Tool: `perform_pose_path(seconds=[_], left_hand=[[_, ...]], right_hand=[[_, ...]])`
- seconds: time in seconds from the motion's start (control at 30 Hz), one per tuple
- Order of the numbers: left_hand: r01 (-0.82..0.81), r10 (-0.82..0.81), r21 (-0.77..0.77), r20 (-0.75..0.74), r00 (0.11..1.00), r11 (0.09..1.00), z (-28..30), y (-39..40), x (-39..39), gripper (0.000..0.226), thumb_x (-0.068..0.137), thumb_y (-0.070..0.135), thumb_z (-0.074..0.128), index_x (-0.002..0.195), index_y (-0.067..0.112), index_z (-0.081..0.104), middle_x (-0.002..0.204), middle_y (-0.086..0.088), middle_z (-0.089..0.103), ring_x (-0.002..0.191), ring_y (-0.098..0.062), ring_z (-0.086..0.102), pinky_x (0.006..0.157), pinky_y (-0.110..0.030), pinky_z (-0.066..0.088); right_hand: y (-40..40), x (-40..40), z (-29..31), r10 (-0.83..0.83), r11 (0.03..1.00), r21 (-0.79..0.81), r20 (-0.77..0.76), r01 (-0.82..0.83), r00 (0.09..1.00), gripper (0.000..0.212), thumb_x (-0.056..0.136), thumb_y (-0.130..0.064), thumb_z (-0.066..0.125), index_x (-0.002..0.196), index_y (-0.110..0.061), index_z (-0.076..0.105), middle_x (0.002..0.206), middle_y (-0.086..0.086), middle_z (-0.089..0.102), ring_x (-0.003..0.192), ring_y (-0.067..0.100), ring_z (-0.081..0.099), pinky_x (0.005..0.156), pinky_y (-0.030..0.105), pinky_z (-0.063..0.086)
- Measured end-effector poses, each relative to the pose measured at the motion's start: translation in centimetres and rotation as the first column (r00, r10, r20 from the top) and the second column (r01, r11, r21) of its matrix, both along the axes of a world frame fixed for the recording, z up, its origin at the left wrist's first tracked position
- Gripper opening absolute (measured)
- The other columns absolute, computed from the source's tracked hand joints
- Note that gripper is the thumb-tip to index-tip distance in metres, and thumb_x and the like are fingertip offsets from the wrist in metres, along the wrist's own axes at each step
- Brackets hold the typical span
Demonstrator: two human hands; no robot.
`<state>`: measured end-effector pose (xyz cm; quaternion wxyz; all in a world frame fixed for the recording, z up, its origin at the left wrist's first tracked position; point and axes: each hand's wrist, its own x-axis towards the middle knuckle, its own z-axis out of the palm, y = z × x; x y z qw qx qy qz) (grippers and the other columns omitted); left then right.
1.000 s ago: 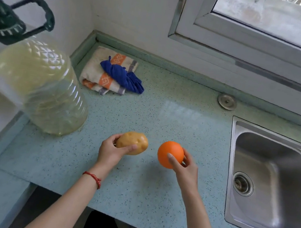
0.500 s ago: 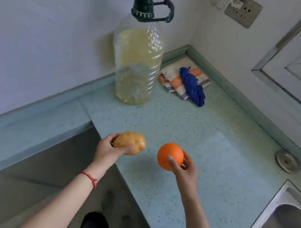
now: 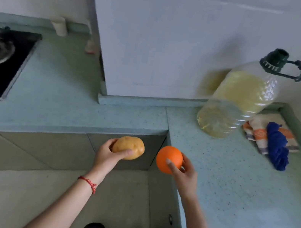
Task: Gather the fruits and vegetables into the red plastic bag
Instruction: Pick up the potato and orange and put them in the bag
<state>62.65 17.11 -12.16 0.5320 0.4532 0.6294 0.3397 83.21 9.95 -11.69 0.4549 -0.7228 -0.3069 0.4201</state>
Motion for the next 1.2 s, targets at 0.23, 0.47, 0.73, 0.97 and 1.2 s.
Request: perform_pose_path(seconds=[0.23,0.47,0.73,0.97,1.2], left_hand=[[-0.272,0.272,-0.01,0.035,0.962,0.962,0.3,-0.6,-11.2,0.071,0.034,0.048,0.075,0.096,0.018,0.06,0.085,0.004,0.064,0.08,-0.015,0.06,0.065,-0.021,0.046],[-0.525,0.525,-0.02,0.012,0.851,0.851,0.2,-3.2,-21.1,0.063,0.043,0.039,0.083,0.098,0.016,0.062,0.085,0.003,0.064,0.08,-0.016,0.059,0.061,-0.018,0.043],[-0.773,0.773,-0.054,-0.031,0.634,0.632,-0.1,-8.7,-27.7,0.084,0.033,0.057,0.076,0.107,0.017,0.064,0.1,-0.001,0.067,0.093,-0.018,0.062,0.082,-0.034,0.051],[-0.948,0.946,-0.061,-0.07,0.316,0.312,-0.4,-13.2,-29.3,0.066,0.055,0.037,0.083,0.113,0.015,0.059,0.105,-0.004,0.063,0.097,-0.022,0.059,0.082,-0.034,0.048],[-0.998,0.998,-0.064,-0.061,0.032,0.028,-0.6,-16.0,-28.2,0.059,0.064,0.027,0.081,0.116,0.013,0.057,0.109,-0.005,0.061,0.1,-0.023,0.057,0.081,-0.033,0.047]], right_hand=[[4.9,-9.8,-0.4,0.286,0.958,-0.023,0.005,-0.286,0.958,0.065,0.073,-0.028,0.076,0.13,-0.017,0.048,0.118,0.003,0.059,0.106,0.019,0.058,0.096,0.041,0.047],[8.3,-19.9,-0.9,0.552,0.833,-0.047,0.009,-0.551,0.834,0.066,0.073,-0.027,0.076,0.132,-0.018,0.046,0.115,0.001,0.057,0.108,0.021,0.057,0.098,0.045,0.046],[10.5,-29.5,-1.0,0.827,0.563,-0.062,0.04,-0.824,0.561,0.063,0.074,-0.029,0.074,0.131,-0.018,0.048,0.117,0.002,0.058,0.11,0.021,0.056,0.095,0.039,0.046],[11.5,-36.7,0.0,0.97,0.244,-0.028,0.026,-0.969,0.243,0.075,0.061,-0.037,0.077,0.127,-0.013,0.051,0.114,0.002,0.058,0.097,0.015,0.055,0.068,0.012,0.042],[11.7,-40.7,-0.1,0.999,0.045,-0.028,0.015,-0.999,0.044,0.082,0.048,-0.047,0.072,0.122,-0.015,0.055,0.107,0.001,0.059,0.094,0.018,0.057,0.078,0.029,0.044]])
